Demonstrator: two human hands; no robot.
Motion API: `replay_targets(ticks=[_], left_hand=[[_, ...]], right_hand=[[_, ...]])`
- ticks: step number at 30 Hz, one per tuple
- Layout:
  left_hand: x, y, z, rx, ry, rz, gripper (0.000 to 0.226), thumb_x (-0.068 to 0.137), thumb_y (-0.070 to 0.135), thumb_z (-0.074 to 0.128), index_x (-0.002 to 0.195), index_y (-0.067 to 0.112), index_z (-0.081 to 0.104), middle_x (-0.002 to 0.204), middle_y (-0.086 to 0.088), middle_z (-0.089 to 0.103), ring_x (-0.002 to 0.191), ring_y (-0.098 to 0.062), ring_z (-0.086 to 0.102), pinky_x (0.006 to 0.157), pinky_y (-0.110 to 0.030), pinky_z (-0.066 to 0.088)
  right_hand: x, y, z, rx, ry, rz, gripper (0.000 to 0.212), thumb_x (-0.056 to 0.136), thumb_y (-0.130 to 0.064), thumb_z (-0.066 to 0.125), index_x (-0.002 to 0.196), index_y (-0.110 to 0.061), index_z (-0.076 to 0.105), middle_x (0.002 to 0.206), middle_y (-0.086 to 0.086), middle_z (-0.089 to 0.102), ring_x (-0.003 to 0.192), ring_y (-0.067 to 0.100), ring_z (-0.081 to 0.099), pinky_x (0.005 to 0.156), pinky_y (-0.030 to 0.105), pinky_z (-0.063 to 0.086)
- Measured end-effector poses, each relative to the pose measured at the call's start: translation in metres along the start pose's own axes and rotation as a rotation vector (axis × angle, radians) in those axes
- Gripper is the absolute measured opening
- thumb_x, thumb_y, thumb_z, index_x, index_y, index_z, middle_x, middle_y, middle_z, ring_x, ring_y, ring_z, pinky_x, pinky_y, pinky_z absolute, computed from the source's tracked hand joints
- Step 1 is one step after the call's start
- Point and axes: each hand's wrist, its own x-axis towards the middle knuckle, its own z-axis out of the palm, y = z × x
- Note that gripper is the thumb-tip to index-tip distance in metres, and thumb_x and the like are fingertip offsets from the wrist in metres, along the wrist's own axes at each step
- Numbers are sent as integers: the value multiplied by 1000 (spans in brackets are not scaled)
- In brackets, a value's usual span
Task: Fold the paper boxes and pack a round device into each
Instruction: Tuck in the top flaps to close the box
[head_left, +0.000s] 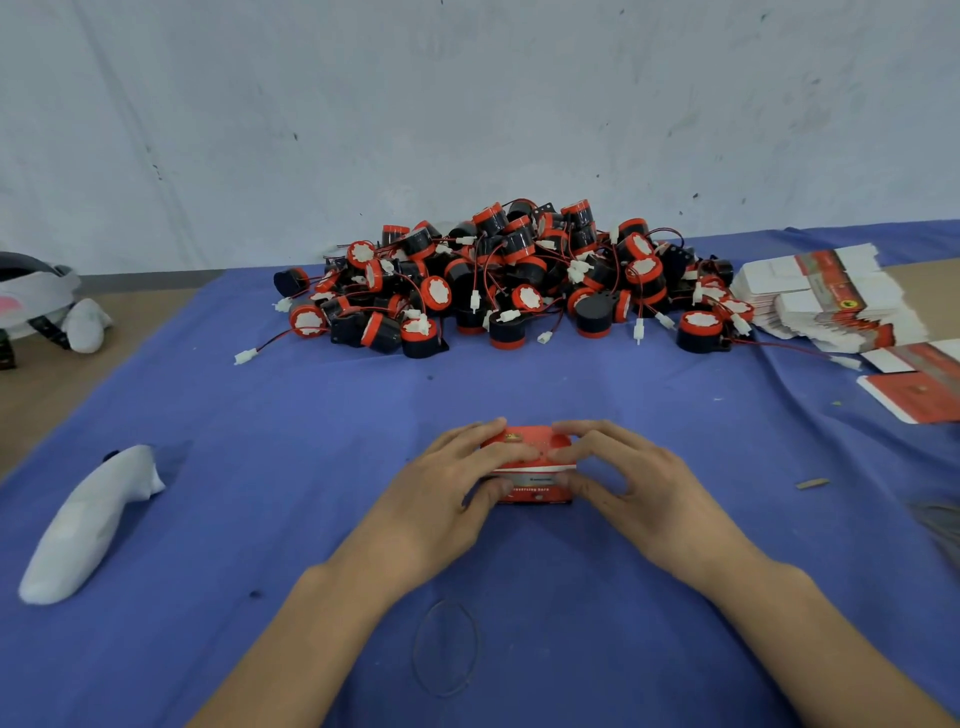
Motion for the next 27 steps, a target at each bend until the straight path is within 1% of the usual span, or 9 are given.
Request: replay_targets(ticks=[4, 8, 10, 12, 16, 19, 22, 24, 27], left_hand=[[0, 1, -1, -20, -15, -28, 35, 100, 29, 58, 130, 46, 58, 151, 18, 41, 138, 2, 30, 99, 1, 20], [1, 1, -1, -33, -12, -25, 31, 100, 32, 57, 128, 46, 60, 151, 21, 40, 145, 2, 22, 108, -14, 26], [1, 1, -1, -20, -6, -11, 29, 99, 31, 59, 126, 42, 62, 150, 20, 41, 146, 3, 21, 109, -20, 30], [2, 2, 0, 14, 5, 8, 28, 99, 28, 60, 125, 38, 64, 149, 20, 43, 143, 5, 21, 108, -17, 29], [3, 4, 2, 28, 33, 11, 28, 97, 24, 61, 121, 36, 66, 147, 22, 46, 140, 10, 19, 104, -12, 29], [2, 2, 4, -55, 22, -22, 28, 97, 26, 61, 120, 42, 66, 145, 29, 39, 143, 10, 19, 107, -18, 32], [1, 4, 4, -141, 4, -60, 37, 97, 26, 62, 109, 60, 59, 147, 31, 36, 142, 9, 24, 110, -21, 35], [1, 5, 4, -218, 9, -88, 39, 96, 25, 63, 107, 62, 58, 148, 30, 38, 136, 8, 35, 107, -24, 41], [1, 9, 4, -267, 37, -110, 35, 95, 25, 65, 112, 55, 60, 144, 27, 44, 130, 4, 43, 105, -23, 42]], right_hand=[[0, -6, -5, -40, 13, 2, 22, 92, -44, 58, 106, -33, 70, 135, -27, 53, 115, 3, 60, 90, 32, 53], [-2, -12, -12, -67, -12, -3, 32, 90, -46, 53, 109, -30, 73, 140, -15, 55, 115, 11, 62, 88, 37, 55], [-2, -14, -13, -103, -21, -4, 25, 92, -41, 59, 108, -29, 74, 140, -13, 55, 113, 13, 63, 85, 39, 56], [-3, -14, -12, -148, -25, -8, 15, 94, -33, 65, 105, -28, 74, 140, -13, 55, 111, 14, 62, 82, 40, 56], [-4, -13, -10, -188, -23, -19, 13, 94, -32, 66, 104, -29, 73, 140, -13, 54, 112, 13, 61, 80, 39, 56], [-4, -15, -11, -214, -18, -31, 15, 94, -36, 62, 104, -29, 72, 141, -11, 53, 113, 14, 60, 76, 39, 57], [-3, -15, -9, -219, -15, -48, 14, 94, -34, 61, 103, -29, 71, 142, -12, 52, 116, 14, 59, 77, 39, 57], [-3, -11, -6, -193, -48, -18, 8, 96, -36, 60, 103, -34, 64, 146, -22, 43, 121, 7, 53, 85, 35, 54], [-4, -7, -2, 7, -96, 82, 11, 96, -38, 60, 104, -43, 54, 142, -38, 35, 123, -8, 46, 93, 15, 43]])
